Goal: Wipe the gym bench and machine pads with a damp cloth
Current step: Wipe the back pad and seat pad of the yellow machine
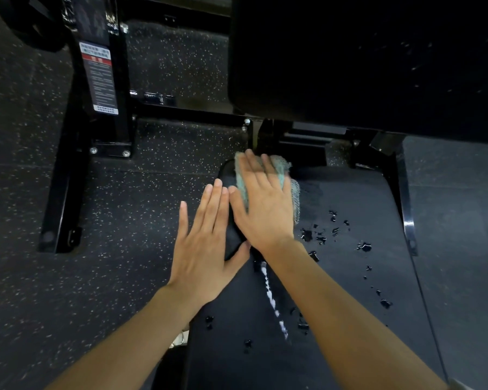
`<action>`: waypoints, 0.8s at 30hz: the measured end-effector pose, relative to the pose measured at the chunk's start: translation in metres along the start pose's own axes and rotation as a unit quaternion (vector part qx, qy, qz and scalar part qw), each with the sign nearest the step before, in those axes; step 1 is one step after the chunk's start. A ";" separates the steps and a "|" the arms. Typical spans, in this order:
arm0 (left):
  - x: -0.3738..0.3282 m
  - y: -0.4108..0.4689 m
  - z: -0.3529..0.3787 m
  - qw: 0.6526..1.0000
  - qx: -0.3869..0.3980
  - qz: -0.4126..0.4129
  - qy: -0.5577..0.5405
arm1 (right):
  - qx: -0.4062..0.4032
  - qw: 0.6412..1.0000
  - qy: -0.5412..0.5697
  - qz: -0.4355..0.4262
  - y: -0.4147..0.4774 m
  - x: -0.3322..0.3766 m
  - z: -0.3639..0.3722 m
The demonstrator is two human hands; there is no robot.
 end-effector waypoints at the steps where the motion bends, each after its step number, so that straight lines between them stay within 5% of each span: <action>1: 0.001 0.000 0.001 1.000 -0.001 -0.006 -0.002 | 0.009 1.000 0.015 -0.022 0.001 0.007 0.002; 7: -0.001 0.000 -0.001 1.000 0.000 -0.006 -0.001 | 0.010 0.994 -0.040 -0.099 0.003 0.007 0.007; 16: -0.006 0.008 0.003 0.998 0.036 0.056 0.003 | -0.012 0.998 -0.065 0.014 -0.006 -0.086 -0.029; 24: -0.003 0.006 0.000 0.998 0.041 0.038 -0.019 | -0.054 0.999 -0.007 0.005 0.002 -0.042 -0.017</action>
Point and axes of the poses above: each hand's wrist, its own y-axis towards the middle knuckle, its own z-axis out of the palm, x = y × z, the point moved 8 cm from there along y, towards the middle knuckle, and after that the axes turned 10 degrees about -x, right-handed, at the moved point
